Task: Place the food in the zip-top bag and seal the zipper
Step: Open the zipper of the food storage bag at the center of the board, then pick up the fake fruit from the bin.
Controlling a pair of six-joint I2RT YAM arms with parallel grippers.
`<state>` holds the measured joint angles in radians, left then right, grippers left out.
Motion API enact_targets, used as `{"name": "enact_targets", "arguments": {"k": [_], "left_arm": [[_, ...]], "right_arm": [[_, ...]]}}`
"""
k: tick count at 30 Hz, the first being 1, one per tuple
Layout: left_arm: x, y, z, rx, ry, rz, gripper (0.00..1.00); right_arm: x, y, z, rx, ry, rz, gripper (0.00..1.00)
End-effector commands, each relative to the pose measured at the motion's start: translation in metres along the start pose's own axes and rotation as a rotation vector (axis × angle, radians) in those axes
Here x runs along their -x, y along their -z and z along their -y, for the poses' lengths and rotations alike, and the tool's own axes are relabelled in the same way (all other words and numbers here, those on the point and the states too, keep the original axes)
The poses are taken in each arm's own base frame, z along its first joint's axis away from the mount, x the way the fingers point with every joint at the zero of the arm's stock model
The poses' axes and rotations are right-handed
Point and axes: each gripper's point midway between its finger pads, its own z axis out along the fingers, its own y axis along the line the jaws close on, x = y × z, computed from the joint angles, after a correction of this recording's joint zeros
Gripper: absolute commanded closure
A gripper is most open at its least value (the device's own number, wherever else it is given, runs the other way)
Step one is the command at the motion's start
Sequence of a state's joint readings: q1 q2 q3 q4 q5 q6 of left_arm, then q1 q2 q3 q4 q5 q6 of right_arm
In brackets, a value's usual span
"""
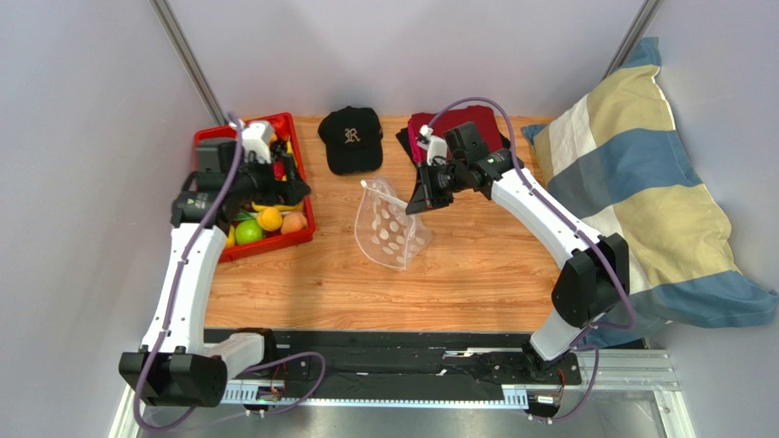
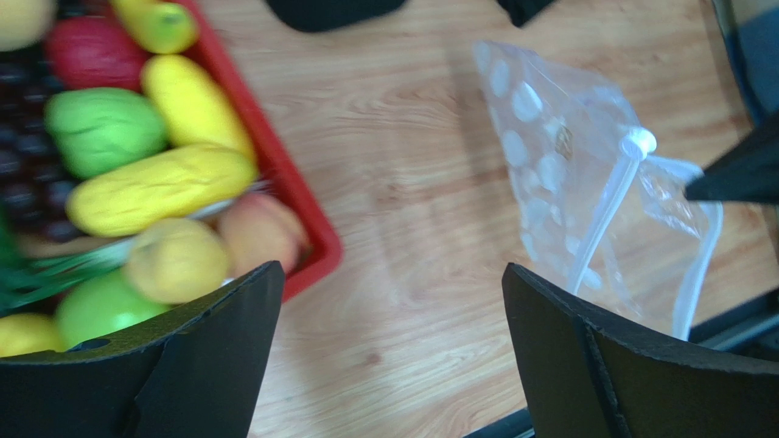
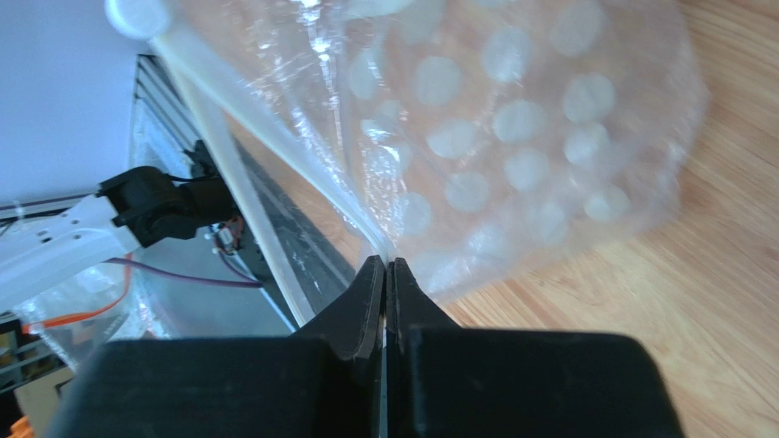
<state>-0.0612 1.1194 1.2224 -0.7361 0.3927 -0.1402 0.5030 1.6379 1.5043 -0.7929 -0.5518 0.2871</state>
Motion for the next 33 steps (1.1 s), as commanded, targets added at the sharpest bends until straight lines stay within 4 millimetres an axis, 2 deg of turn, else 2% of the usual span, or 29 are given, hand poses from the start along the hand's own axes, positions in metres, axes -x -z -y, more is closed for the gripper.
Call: {"name": "enact_targets", "arguments": {"k": [1,3,4,6,8,10,15,16,18,19,22,25,27,29,33], "left_arm": [[0.021,0.024,-0.052,0.107,0.074,-0.005,0.05],[0.017,0.023,-0.069,0.128,0.106,-0.060,0.08],[0.025,0.028,-0.080,0.168,0.091,-0.051,0.09],[0.028,0.029,-0.106,0.231,0.127,-0.046,0.10],[0.033,0.031,-0.123,0.261,0.176,-0.004,0.13],[0.043,0.025,-0.138,0.285,0.170,0.036,0.17],[0.054,-0.001,-0.172,0.330,0.171,0.021,0.18],[0.063,-0.001,-0.176,0.341,0.156,0.033,0.18],[0.065,-0.015,-0.181,0.298,0.138,0.013,0.18],[0.075,-0.020,-0.170,0.213,0.120,0.031,0.20],[0.084,-0.042,-0.169,0.165,0.070,0.048,0.18],[0.090,-0.063,-0.171,0.138,-0.013,0.066,0.19],[0.095,-0.078,-0.166,0.099,-0.084,0.091,0.23],[0.092,-0.091,-0.158,0.044,-0.168,0.096,0.30],[0.088,-0.115,-0.157,0.040,-0.319,0.080,0.34]], "right_arm": [[0.022,0.000,-0.046,0.160,-0.034,0.019,1.00],[0.025,-0.001,-0.052,0.183,-0.054,0.015,1.00],[0.027,-0.002,-0.055,0.195,-0.083,0.008,1.00],[0.032,-0.002,-0.060,0.210,-0.107,0.014,1.00],[0.035,-0.004,-0.064,0.230,-0.166,0.013,1.00],[0.035,-0.008,-0.066,0.254,-0.206,0.004,1.00],[0.036,-0.029,-0.054,0.277,-0.268,-0.014,1.00],[0.038,-0.030,-0.048,0.266,-0.275,-0.007,1.00],[0.039,-0.034,-0.038,0.251,-0.275,0.004,1.00],[0.035,-0.037,-0.028,0.233,-0.291,0.003,1.00],[0.030,-0.045,-0.010,0.206,-0.307,0.010,1.00],[0.028,-0.049,-0.003,0.199,-0.314,0.010,1.00],[0.027,-0.051,0.000,0.197,-0.318,0.008,1.00],[0.027,-0.051,0.002,0.196,-0.318,0.010,1.00],[0.027,-0.052,0.001,0.203,-0.322,0.004,1.00]]}}
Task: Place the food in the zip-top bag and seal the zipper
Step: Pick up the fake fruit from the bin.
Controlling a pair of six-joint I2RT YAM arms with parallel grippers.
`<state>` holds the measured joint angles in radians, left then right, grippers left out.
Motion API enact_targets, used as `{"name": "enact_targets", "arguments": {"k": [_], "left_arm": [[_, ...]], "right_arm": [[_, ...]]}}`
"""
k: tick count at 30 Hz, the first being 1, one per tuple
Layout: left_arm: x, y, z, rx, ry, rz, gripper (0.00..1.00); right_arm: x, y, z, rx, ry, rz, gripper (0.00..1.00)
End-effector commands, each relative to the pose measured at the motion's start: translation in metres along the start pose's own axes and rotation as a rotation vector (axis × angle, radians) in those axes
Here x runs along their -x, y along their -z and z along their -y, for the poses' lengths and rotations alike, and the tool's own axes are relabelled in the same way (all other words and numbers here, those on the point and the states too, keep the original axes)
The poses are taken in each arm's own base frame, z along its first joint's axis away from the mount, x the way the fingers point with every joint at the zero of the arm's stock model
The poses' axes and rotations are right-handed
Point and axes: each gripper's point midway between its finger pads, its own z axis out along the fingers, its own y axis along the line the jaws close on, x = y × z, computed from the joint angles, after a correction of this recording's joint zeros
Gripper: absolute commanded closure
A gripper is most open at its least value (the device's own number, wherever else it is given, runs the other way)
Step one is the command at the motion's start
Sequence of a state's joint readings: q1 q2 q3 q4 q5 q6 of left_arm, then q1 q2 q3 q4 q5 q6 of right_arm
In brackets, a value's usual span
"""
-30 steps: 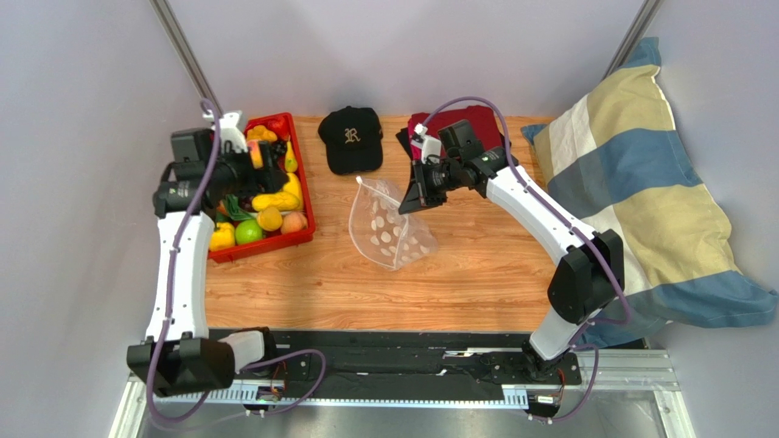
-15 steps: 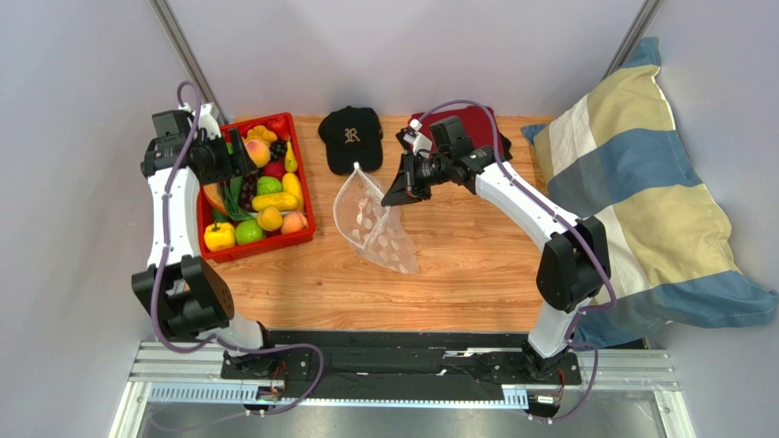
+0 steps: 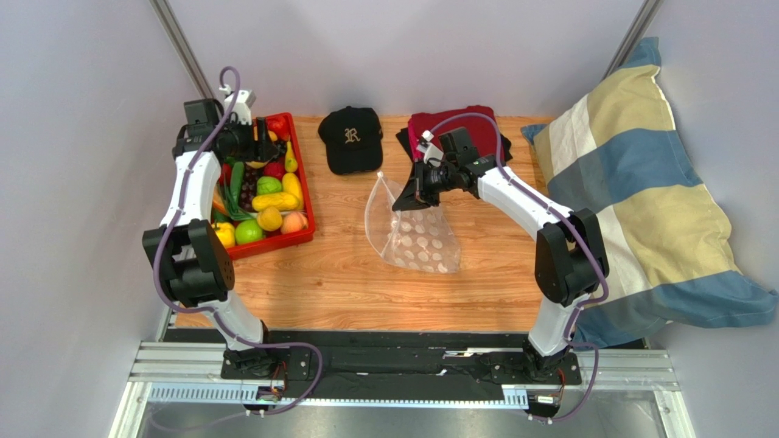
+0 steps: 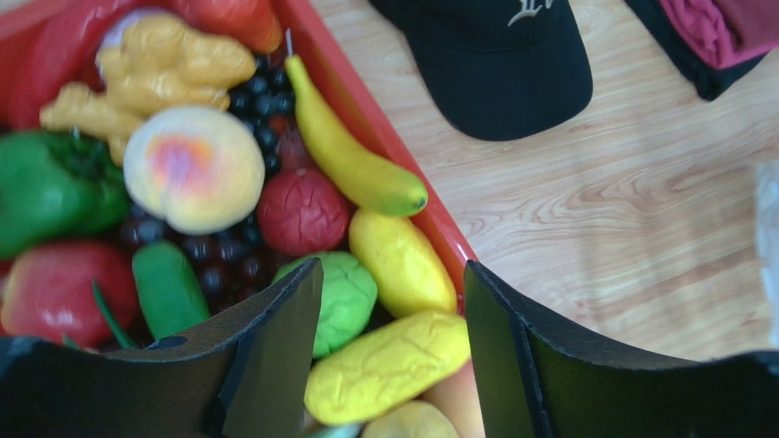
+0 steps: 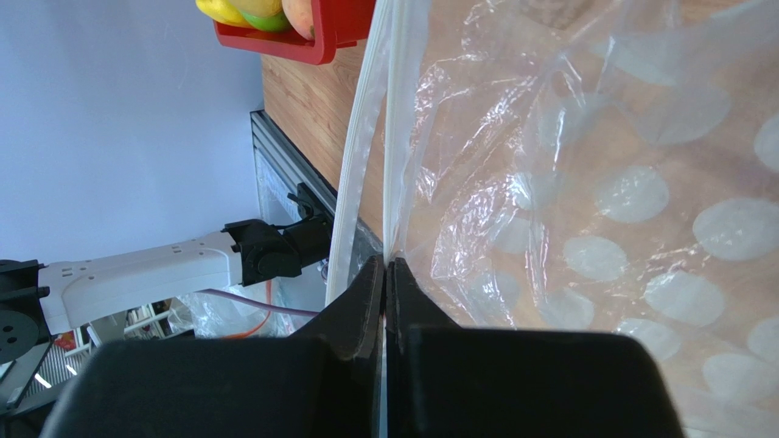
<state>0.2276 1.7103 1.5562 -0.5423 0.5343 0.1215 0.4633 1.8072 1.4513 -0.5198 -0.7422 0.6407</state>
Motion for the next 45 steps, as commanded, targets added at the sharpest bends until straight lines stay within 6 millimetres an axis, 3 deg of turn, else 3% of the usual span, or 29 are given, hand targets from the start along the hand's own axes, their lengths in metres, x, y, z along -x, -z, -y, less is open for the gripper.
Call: {"name": "enact_targets", "arguments": {"k": [1,10,19,20,23,26,28,30,36,42,45], "left_arm": [[0.018,-0.025,0.009,-0.048,-0.269,0.066,0.34],[-0.006,-0.058,0.018,0.064,-0.577,-0.066,0.32],[-0.026,-0.081,-0.001,0.112,-0.647,-0.186,0.33],[-0.031,-0.089,0.008,0.092,-0.664,-0.202,0.33],[-0.031,-0.092,0.007,0.089,-0.681,-0.213,0.35],[-0.031,-0.093,0.009,0.083,-0.682,-0.216,0.47],[-0.029,-0.092,0.009,0.088,-0.679,-0.206,0.62],[-0.023,-0.087,0.012,0.091,-0.673,-0.181,0.76],[0.002,-0.050,0.029,0.101,-0.643,-0.117,0.99],[0.030,0.002,0.050,0.124,-0.605,-0.028,1.00],[0.045,0.029,0.074,0.069,-0.552,0.031,1.00]], "right_arm": [[0.007,-0.001,-0.009,0.038,0.029,0.023,1.00],[0.007,-0.002,-0.008,0.043,0.019,0.015,1.00],[0.006,-0.004,-0.005,0.041,0.014,0.008,1.00],[0.006,-0.004,-0.006,0.044,0.013,0.005,1.00],[0.007,-0.004,-0.006,0.043,0.013,0.008,1.00],[0.007,-0.004,-0.006,0.045,0.010,0.007,1.00],[0.008,-0.004,-0.005,0.044,0.008,0.008,1.00],[0.009,-0.004,-0.007,0.047,0.011,0.009,1.00],[0.013,0.001,-0.014,0.062,0.054,0.021,1.00],[0.022,0.001,-0.034,0.147,0.076,0.035,1.00],[0.025,0.003,-0.046,0.201,0.070,0.041,1.00]]}}
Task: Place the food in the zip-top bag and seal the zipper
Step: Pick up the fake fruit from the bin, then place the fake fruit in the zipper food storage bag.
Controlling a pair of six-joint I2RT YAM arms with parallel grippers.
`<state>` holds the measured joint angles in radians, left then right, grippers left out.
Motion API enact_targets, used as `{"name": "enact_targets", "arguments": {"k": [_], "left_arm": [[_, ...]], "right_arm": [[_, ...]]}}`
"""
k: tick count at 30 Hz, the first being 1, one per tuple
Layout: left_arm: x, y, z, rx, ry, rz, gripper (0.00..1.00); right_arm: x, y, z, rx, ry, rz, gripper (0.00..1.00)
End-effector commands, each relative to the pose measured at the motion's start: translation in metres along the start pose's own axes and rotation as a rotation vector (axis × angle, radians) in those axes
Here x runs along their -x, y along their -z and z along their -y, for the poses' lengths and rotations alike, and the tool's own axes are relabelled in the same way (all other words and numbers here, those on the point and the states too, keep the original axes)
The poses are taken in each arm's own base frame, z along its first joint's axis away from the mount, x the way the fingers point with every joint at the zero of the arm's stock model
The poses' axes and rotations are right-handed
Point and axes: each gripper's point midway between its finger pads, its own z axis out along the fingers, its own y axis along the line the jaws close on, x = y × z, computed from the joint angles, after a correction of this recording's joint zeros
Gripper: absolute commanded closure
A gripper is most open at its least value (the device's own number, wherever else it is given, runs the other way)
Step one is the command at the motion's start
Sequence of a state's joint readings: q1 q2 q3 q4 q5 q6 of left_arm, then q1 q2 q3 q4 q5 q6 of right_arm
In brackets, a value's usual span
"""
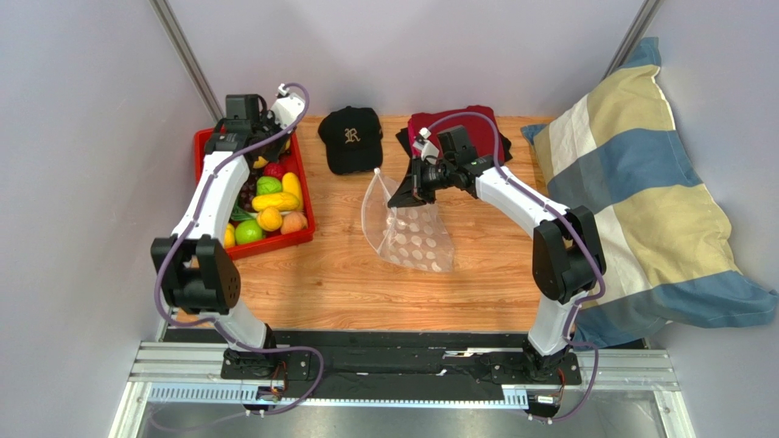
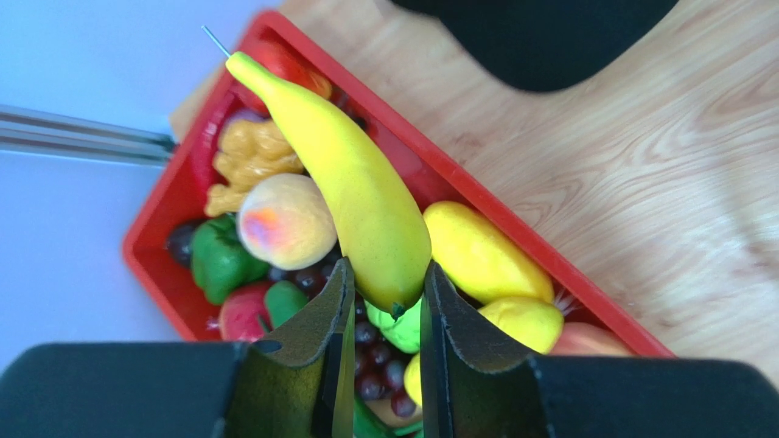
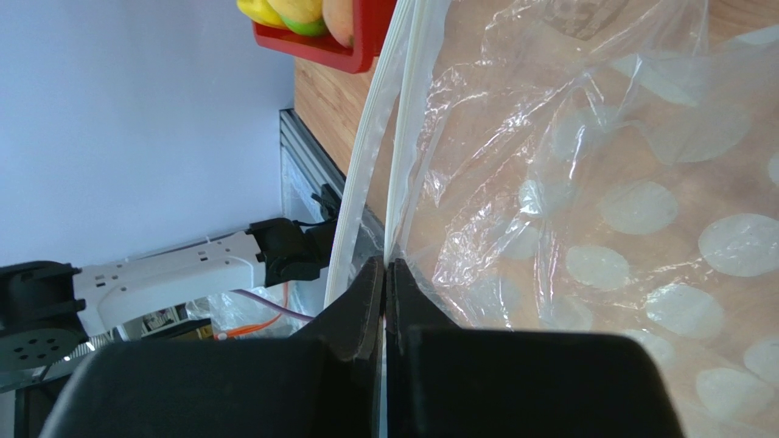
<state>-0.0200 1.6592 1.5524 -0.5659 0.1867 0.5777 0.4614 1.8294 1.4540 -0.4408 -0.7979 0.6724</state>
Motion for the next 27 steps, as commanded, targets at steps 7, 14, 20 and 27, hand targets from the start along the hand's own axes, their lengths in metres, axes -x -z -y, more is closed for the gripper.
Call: {"name": "enact_targets", "arguments": {"k": [7,14,20,27], "left_arm": [[0.117,0.178,0.104,-0.474,0.232,0.454,1.00],[0.108,0.244,0.186,-0.764,0.230,0.494,1.00],[0.079,0.234,0.215,-0.855,0.312,0.373,1.00],[0.044,0.198,0.208,-0.690,0.304,0.207,1.00]], "right_arm": [[0.024,0.012,-0.067,0.279,0.080,0.061,1.00],[0.026,0.008,-0.069,0.326,0.071,0.078,1.00],[0.027,0.017,-0.081,0.347,0.107,0.095,1.00],[0.026,0.027,-0.087,0.330,0.148,0.146,1.00]]}}
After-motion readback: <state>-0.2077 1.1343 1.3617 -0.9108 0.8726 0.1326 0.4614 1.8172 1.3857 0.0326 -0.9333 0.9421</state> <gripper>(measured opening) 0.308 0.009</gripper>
